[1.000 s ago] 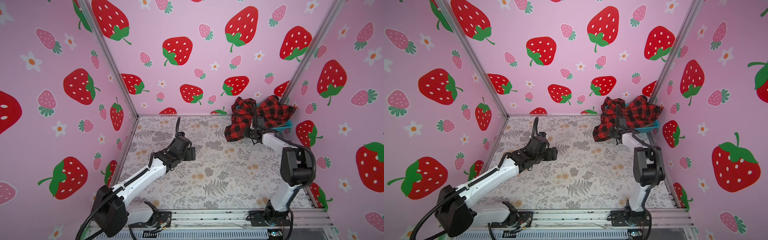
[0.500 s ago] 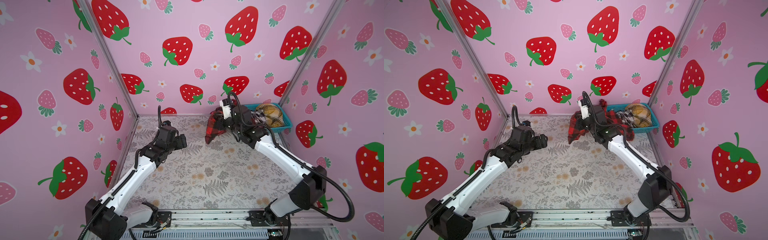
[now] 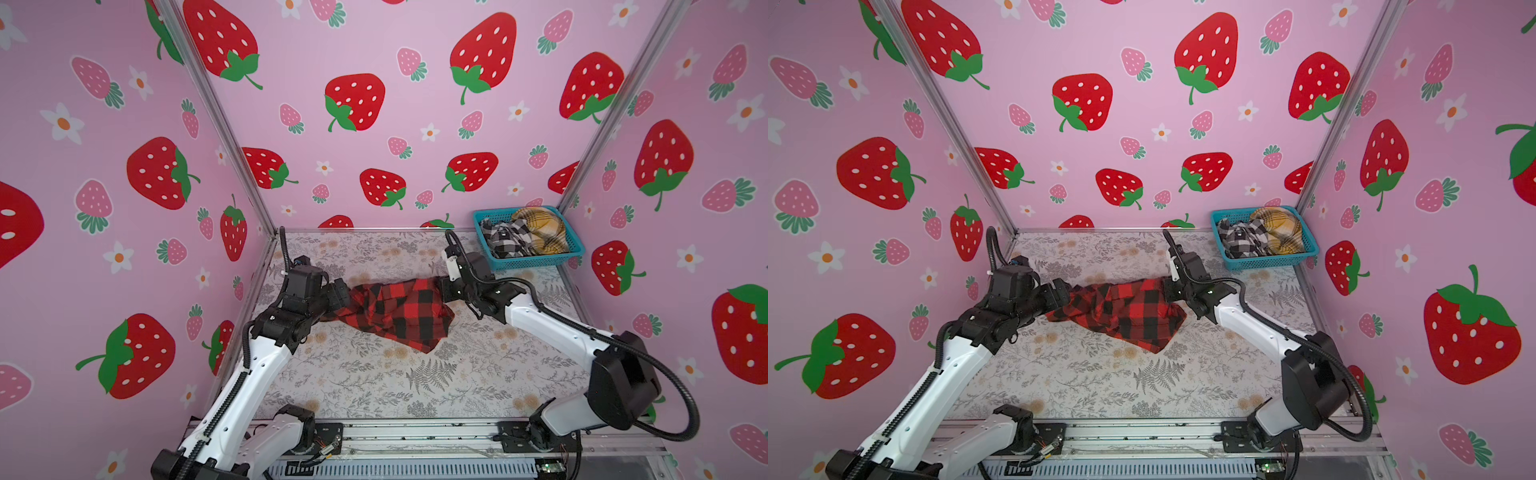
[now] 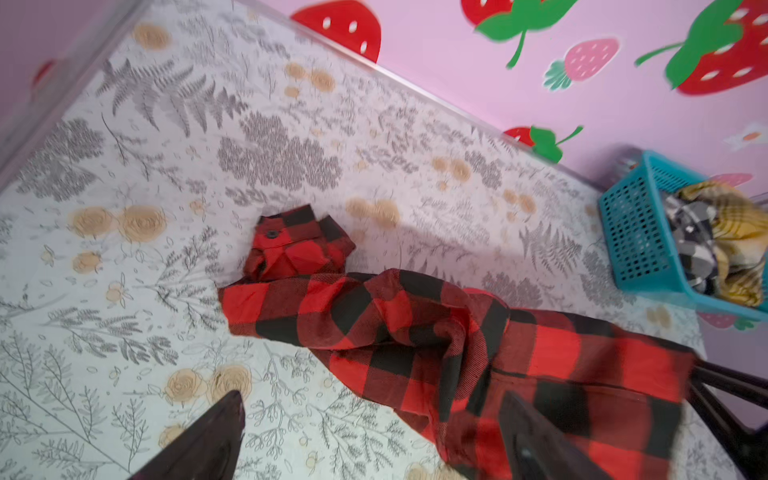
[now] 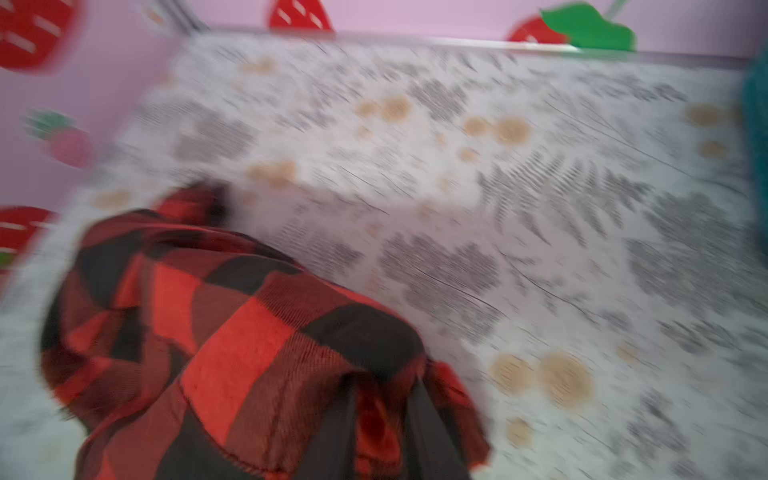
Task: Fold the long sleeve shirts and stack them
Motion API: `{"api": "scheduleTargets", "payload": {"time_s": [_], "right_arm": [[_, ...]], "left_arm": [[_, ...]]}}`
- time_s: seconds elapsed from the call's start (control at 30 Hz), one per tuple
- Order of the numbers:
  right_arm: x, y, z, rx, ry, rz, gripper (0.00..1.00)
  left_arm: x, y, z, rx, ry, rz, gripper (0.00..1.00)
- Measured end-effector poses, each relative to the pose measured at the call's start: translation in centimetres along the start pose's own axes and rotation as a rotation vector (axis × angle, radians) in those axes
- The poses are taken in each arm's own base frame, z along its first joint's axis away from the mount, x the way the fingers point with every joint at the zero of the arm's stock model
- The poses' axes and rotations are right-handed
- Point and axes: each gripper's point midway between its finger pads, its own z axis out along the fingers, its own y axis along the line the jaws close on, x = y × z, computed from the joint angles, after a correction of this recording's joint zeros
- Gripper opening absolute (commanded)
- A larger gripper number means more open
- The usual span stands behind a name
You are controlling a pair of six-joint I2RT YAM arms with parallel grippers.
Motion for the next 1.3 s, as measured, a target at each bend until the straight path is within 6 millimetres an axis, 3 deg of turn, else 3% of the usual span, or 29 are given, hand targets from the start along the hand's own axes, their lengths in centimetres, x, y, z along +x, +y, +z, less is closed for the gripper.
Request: {"api": "scheduleTargets", "payload": {"time_s": [0.07,0.13,0.2,0.23,0.3,0.4,0.5,0.57,0.67,0.77,0.83,0.9,0.97,1.07,1.2,1.3], "right_arm": [[3.5,-4.0,1.1,0.156,0.114,0.044,0.51],[5.7,-6.4,0.7,0.252,0.175,0.064,0.65],[6.4,-6.6,-0.3,0.283,0.189,0.064,0.68],[6.2,-5.7,-0.8,0.272,0.173,0.052,0.69],[5.2,-2.9,-1.5,0.222,0.134,0.01,0.71],[3.2,3.4,-2.1,0.104,0.072,-0.079,0.89],[2.1,10.3,-1.4,-0.011,0.036,-0.159,0.9],[2.6,14.9,-0.2,-0.069,0.043,-0.226,0.89],[4.5,19.6,2.1,-0.103,0.073,-0.308,0.81],[6.9,22.0,4.6,-0.075,0.131,-0.36,0.59],[8.3,21.4,5.9,-0.019,0.171,-0.383,0.29],[9.2,19.5,6.4,0.053,0.205,-0.398,0.02],[9.4,17.5,6.1,0.125,0.216,-0.393,0.0],[9.2,14.1,3.9,0.195,0.202,-0.379,0.0],[7.6,11.1,-1.7,0.173,0.117,-0.328,0.0],[5.6,10.5,-4.6,0.139,0.042,-0.282,0.0]], "left_arm": [[1.8,0.5,1.6,-0.02,0.073,-0.003,0.97],[3.5,1.0,3.3,-0.042,0.144,-0.012,0.97],[5.0,1.5,4.7,-0.062,0.209,-0.031,0.98],[5.6,1.8,5.3,-0.069,0.237,-0.046,0.98],[6.0,2.0,5.9,-0.068,0.26,-0.084,0.99],[5.3,2.2,6.4,-0.053,0.25,-0.163,0.99],[4.3,3.1,6.7,-0.049,0.23,-0.255,0.99],[4.0,4.2,6.9,-0.056,0.223,-0.325,0.99],[4.9,6.1,7.2,-0.077,0.233,-0.424,0.99],[6.6,7.7,7.3,-0.1,0.262,-0.498,0.99],[7.7,8.1,7.4,-0.104,0.287,-0.525,0.99],[8.4,8.1,7.6,-0.096,0.303,-0.543,0.99],[9.0,8.1,7.8,-0.091,0.316,-0.56,0.99],[9.4,8.0,8.4,-0.084,0.33,-0.589,0.99],[9.5,7.5,9.5,-0.069,0.339,-0.618,0.99],[9.7,7.3,10.2,-0.068,0.348,-0.636,0.99]]}}
